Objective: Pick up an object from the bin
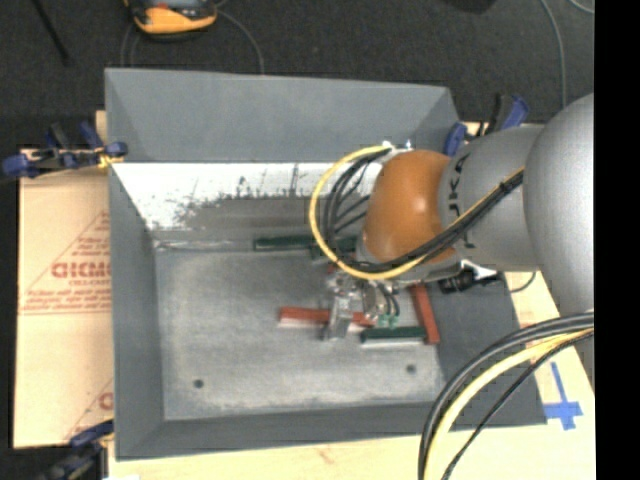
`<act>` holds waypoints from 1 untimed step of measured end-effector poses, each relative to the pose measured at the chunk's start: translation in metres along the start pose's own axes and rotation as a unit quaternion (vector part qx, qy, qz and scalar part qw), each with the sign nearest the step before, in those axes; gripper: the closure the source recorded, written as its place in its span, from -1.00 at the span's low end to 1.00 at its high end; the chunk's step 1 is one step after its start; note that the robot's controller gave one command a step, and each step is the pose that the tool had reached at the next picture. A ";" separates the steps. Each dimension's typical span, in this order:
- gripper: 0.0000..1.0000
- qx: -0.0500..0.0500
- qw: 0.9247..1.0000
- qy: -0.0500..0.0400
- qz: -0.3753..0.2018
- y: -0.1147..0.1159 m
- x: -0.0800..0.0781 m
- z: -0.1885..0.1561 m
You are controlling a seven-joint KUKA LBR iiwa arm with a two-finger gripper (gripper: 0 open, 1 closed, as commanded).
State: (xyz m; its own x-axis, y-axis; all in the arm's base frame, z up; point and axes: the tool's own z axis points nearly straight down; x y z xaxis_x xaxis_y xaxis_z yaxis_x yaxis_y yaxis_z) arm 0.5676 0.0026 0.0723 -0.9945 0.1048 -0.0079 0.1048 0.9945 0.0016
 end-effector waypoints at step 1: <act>1.00 0.000 1.000 0.003 0.000 0.000 0.002 -0.004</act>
Offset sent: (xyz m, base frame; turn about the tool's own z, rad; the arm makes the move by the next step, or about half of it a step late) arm -0.0001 0.0001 0.0662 0.0000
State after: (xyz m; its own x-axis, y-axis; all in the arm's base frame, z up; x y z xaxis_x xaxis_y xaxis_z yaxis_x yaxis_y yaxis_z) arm 0.5660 0.0026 0.0760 -0.9945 0.1049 -0.0017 0.1049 0.9945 0.0012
